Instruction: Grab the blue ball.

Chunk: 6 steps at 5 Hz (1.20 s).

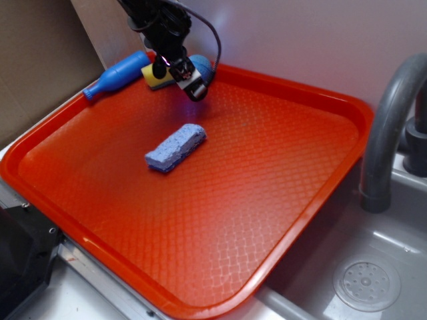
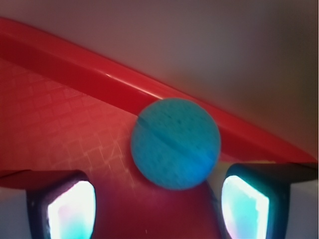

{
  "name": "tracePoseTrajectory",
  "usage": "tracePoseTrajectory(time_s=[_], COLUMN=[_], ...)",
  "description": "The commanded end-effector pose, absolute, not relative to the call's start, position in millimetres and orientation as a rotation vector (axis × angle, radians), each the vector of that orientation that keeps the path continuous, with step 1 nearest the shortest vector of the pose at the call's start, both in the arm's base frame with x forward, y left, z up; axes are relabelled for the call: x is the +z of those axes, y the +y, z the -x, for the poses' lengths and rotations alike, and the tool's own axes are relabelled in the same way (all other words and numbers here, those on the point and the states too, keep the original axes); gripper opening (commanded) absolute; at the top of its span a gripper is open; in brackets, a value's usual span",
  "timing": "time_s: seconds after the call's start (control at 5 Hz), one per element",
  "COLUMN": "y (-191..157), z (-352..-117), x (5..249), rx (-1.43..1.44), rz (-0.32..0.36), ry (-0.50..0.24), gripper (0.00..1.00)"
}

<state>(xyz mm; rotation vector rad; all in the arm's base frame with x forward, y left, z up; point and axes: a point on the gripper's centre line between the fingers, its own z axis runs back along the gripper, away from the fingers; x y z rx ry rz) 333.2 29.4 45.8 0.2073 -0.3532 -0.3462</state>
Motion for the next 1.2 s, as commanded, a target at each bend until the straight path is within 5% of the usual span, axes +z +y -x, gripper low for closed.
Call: tracePoseTrajectory(time_s=[0.0, 0.2, 0.4, 0.8, 1.0], y=[51.9, 66.5, 74.2, 61.7, 54.2], z=[-370.3, -375.5, -378.5, -359.5, -324.8], x=[42.3, 30.6, 21.3, 38.3, 71.9], rx=[-0.323, -0.287, -0.298, -0.311, -0.282], rz=[-0.207, -0.216, -0.171, -0.258, -0.288], ry=[-0.344, -0.305, -0.255, -0.267, -0.267], gripper=[1.00, 1.00, 0.00, 0.00, 0.00])
